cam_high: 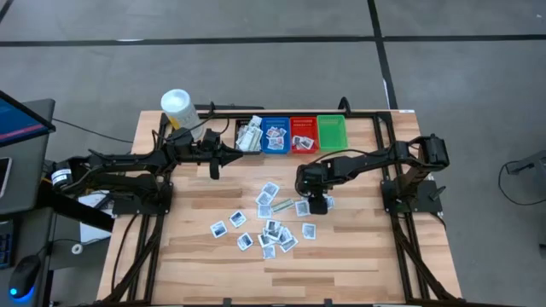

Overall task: Pick & Place First Aid Supplies
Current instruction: Put the orange ointment pack in the blue bin

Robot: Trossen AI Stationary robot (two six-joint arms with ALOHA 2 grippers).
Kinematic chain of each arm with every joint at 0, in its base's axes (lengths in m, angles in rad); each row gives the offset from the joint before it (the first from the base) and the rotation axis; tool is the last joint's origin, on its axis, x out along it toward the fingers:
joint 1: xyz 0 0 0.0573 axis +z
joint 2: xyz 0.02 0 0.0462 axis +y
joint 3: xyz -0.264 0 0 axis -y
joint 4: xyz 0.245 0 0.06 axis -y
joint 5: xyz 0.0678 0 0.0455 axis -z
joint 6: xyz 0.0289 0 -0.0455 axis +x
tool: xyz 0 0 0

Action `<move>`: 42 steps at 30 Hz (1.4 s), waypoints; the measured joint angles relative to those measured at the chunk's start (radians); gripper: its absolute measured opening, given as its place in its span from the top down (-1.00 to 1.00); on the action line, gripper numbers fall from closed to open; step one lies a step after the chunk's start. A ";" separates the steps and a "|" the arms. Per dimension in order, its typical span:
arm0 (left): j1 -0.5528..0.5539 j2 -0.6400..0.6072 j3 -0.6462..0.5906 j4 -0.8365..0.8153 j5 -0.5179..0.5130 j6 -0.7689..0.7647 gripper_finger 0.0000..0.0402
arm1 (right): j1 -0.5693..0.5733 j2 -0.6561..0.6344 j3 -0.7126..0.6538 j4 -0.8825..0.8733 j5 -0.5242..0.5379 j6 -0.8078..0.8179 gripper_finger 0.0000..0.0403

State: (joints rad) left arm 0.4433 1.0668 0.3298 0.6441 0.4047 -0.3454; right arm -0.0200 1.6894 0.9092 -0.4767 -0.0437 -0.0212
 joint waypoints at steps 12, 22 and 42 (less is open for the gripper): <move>0.000 0.000 0.000 0.000 0.000 0.000 0.78 | -0.002 0.000 0.000 0.000 0.047 -0.015 -0.10; 0.000 0.000 0.000 0.000 0.000 0.008 0.78 | -0.002 0.000 0.000 0.000 0.045 -0.036 -0.08; 0.000 0.000 0.000 0.000 0.001 0.026 0.78 | -0.003 0.001 0.000 0.013 0.048 -0.040 -0.09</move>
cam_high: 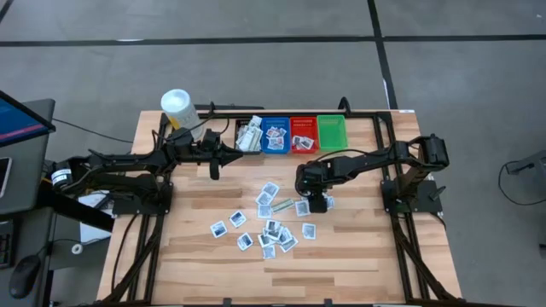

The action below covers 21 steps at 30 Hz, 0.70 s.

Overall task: Pick & Place First Aid Supplies
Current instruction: Put the orange ointment pack in the blue bin

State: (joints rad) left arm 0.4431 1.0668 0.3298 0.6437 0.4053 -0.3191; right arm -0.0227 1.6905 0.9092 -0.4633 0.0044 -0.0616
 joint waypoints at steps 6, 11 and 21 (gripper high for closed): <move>0.000 0.000 0.000 0.000 0.002 0.000 0.78 | -0.002 0.048 0.002 -0.002 -0.004 0.001 -0.09; -0.005 0.000 0.000 0.001 0.001 -0.001 0.78 | 0.002 0.114 0.004 0.006 -0.006 0.011 -0.09; -0.012 0.000 0.000 0.003 0.000 -0.003 0.78 | 0.002 0.106 0.007 -0.003 -0.003 0.028 -0.08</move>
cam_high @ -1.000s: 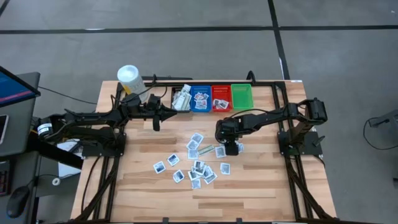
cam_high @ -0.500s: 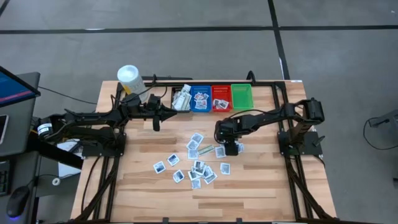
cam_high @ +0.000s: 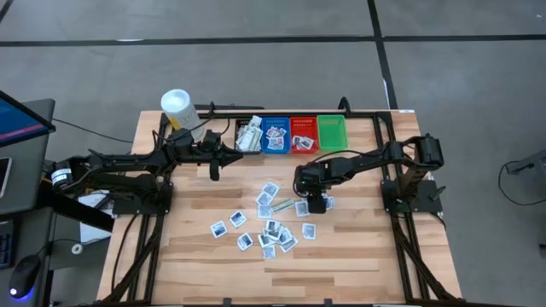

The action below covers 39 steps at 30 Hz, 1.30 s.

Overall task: Pick & Place First Aid Supplies
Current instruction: Put the orange ointment pack in the blue bin

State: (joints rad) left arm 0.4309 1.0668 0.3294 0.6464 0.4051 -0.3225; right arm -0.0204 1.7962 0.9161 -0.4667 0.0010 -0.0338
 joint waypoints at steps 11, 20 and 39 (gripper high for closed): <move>0.000 0.000 0.000 0.002 -0.001 0.000 0.78 | 0.000 -0.005 0.001 -0.010 0.007 0.020 0.23; 0.000 0.000 0.000 0.002 -0.001 0.001 0.78 | -0.006 -0.004 0.051 -0.077 0.003 0.013 0.58; 0.000 0.000 0.000 0.002 0.000 0.004 0.78 | -0.021 0.002 0.106 -0.129 0.000 0.008 0.83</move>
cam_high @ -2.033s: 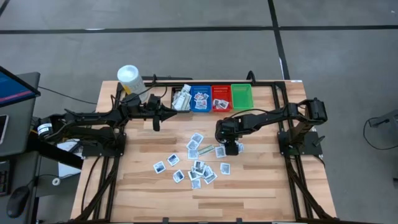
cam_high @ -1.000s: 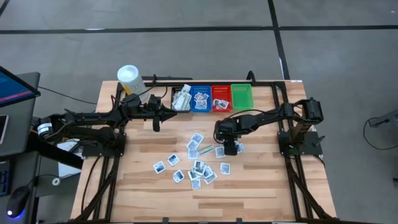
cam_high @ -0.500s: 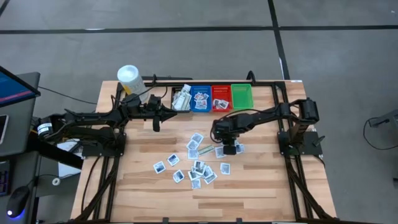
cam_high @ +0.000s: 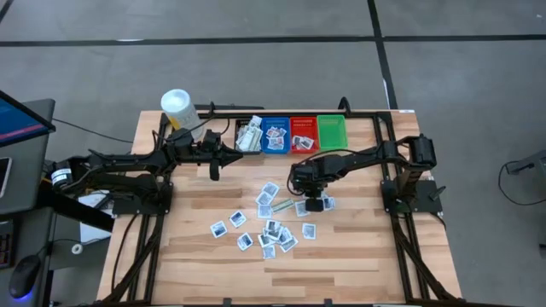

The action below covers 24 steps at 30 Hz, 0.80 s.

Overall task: Pick & Place First Aid Supplies
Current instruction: Put the orange ointment pack in the blue bin

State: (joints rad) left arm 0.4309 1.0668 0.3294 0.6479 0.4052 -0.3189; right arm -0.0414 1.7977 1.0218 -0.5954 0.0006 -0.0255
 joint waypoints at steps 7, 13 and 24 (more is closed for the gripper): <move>0.000 0.000 0.000 0.000 0.000 0.000 0.78 | -0.003 -0.002 0.002 0.008 0.000 0.016 0.99; 0.000 0.000 0.000 0.000 0.000 0.000 0.78 | -0.021 -0.011 0.028 0.010 0.000 0.026 0.98; 0.000 0.000 0.000 -0.001 0.000 0.000 0.78 | -0.062 -0.011 0.155 -0.060 0.000 -0.041 1.00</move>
State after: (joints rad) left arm 0.4309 1.0668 0.3294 0.6473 0.4053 -0.3187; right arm -0.1037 1.7864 1.1765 -0.6550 0.0003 -0.0663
